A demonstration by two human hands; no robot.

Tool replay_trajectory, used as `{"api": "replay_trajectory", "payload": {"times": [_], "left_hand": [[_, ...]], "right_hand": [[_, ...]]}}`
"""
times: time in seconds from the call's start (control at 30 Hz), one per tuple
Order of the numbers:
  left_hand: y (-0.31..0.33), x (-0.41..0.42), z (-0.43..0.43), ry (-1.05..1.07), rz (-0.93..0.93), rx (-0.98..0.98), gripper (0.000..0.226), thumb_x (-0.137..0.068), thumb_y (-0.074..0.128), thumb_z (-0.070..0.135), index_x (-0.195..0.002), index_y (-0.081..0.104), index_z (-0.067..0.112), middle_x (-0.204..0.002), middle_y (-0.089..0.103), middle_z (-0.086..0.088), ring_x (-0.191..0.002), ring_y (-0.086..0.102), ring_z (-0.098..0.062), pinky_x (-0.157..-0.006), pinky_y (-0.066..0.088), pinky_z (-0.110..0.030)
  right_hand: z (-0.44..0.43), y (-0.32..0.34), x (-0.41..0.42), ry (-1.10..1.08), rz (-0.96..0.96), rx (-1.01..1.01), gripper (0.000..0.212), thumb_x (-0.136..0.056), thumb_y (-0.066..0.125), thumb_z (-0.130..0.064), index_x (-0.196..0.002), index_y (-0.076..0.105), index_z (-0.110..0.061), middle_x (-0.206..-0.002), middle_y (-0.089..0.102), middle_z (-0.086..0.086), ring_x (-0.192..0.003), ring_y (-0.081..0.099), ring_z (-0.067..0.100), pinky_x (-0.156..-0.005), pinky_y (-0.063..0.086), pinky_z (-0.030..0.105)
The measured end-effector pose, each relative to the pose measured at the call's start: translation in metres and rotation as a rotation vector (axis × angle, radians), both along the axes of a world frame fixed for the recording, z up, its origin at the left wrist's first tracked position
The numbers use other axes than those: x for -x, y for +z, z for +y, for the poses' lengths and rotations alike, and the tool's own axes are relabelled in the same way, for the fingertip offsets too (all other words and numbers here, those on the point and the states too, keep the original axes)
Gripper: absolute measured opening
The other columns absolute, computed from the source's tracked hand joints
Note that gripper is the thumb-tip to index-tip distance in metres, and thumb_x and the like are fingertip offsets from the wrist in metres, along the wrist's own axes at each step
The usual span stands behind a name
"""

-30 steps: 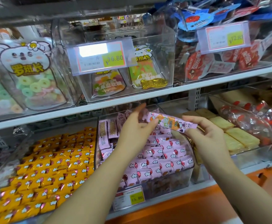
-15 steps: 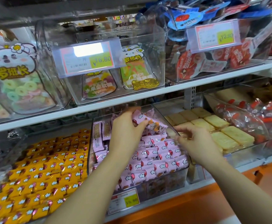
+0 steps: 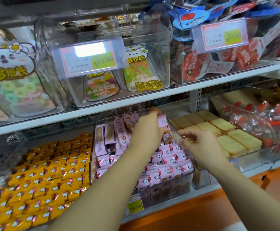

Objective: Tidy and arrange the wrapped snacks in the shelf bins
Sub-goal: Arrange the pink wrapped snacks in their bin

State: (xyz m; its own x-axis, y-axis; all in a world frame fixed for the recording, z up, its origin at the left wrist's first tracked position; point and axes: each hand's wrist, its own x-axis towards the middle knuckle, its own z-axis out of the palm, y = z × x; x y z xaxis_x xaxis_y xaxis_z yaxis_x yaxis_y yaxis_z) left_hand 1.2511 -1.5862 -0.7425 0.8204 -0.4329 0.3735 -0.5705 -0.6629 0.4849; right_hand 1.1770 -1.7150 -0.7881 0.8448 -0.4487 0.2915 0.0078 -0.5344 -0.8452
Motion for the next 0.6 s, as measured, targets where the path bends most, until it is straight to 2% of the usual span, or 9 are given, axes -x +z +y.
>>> {"api": "replay_trajectory", "payload": {"times": [0.07,0.13,0.23,0.37,0.43,0.5,0.57,0.6], "left_hand": [[-0.003,-0.004,-0.008,-0.041,-0.004,-0.086,0.038,-0.083,0.071,0.024,-0.116,0.053,0.016,-0.105,0.064,-0.01,-0.096,0.06,-0.028,-0.08,0.049,-0.035],[-0.006,-0.007,-0.014,-0.088,0.006,-0.126,0.029,-0.085,0.068,0.023,-0.112,0.058,0.016,-0.104,0.065,-0.008,-0.096,0.059,-0.027,-0.077,0.046,-0.031],[-0.01,-0.013,-0.018,-0.133,0.058,-0.118,0.022,-0.092,0.058,0.019,-0.113,0.066,0.016,-0.113,0.066,-0.005,-0.105,0.058,-0.021,-0.081,0.04,-0.024],[-0.013,-0.017,-0.018,-0.175,0.015,-0.286,0.029,-0.095,0.049,0.008,-0.116,0.067,0.017,-0.118,0.063,-0.006,-0.107,0.057,-0.021,-0.079,0.036,-0.02],[-0.012,-0.02,-0.018,-0.184,0.023,-0.361,0.027,-0.095,0.049,0.009,-0.111,0.068,0.019,-0.113,0.063,-0.006,-0.105,0.057,-0.024,-0.08,0.04,-0.023],[-0.011,-0.025,-0.018,-0.184,0.055,-0.44,0.019,-0.092,0.054,0.011,-0.096,0.069,0.022,-0.097,0.06,-0.006,-0.092,0.054,-0.032,-0.083,0.046,-0.027],[-0.008,-0.027,-0.017,-0.186,0.053,-0.454,0.01,-0.088,0.063,0.017,-0.082,0.064,0.025,-0.084,0.058,-0.005,-0.08,0.052,-0.026,-0.082,0.05,-0.031],[-0.006,-0.026,-0.017,-0.197,0.059,-0.446,0.003,-0.086,0.066,0.02,-0.086,0.069,0.022,-0.087,0.064,-0.006,-0.085,0.058,-0.025,-0.081,0.05,-0.03]], "right_hand": [[0.0,0.0,0.0,0.004,0.005,-0.009,0.017,-0.086,0.064,-0.014,-0.101,0.07,-0.013,-0.072,0.066,-0.008,-0.063,0.059,0.003,-0.065,0.051,0.024],[0.0,0.0,0.0,0.004,0.012,0.001,0.018,-0.086,0.063,-0.013,-0.103,0.07,-0.014,-0.074,0.067,-0.008,-0.064,0.06,0.005,-0.066,0.052,0.027],[-0.002,-0.002,-0.001,0.011,0.017,0.006,0.021,-0.086,0.064,-0.01,-0.105,0.069,-0.016,-0.075,0.064,-0.012,-0.068,0.059,0.002,-0.066,0.05,0.022],[-0.004,-0.005,-0.002,-0.011,0.014,0.014,0.022,-0.086,0.065,-0.01,-0.107,0.069,-0.015,-0.077,0.064,-0.009,-0.074,0.061,0.007,-0.066,0.046,0.017],[-0.004,-0.006,-0.003,-0.01,0.022,0.002,0.022,-0.086,0.065,-0.01,-0.106,0.069,-0.015,-0.08,0.066,-0.006,-0.074,0.062,0.009,-0.065,0.049,0.02],[-0.003,-0.005,-0.002,-0.002,0.025,-0.024,0.021,-0.086,0.064,-0.01,-0.106,0.069,-0.015,-0.08,0.067,-0.003,-0.071,0.063,0.012,-0.066,0.055,0.03],[-0.002,-0.005,-0.002,-0.007,0.022,-0.022,0.019,-0.086,0.064,-0.012,-0.104,0.069,-0.016,-0.077,0.067,-0.003,-0.068,0.062,0.013,-0.066,0.055,0.031],[-0.002,-0.005,-0.003,-0.01,0.024,-0.017,0.019,-0.086,0.064,-0.012,-0.104,0.07,-0.017,-0.077,0.067,-0.004,-0.067,0.061,0.012,-0.066,0.054,0.03]]}}
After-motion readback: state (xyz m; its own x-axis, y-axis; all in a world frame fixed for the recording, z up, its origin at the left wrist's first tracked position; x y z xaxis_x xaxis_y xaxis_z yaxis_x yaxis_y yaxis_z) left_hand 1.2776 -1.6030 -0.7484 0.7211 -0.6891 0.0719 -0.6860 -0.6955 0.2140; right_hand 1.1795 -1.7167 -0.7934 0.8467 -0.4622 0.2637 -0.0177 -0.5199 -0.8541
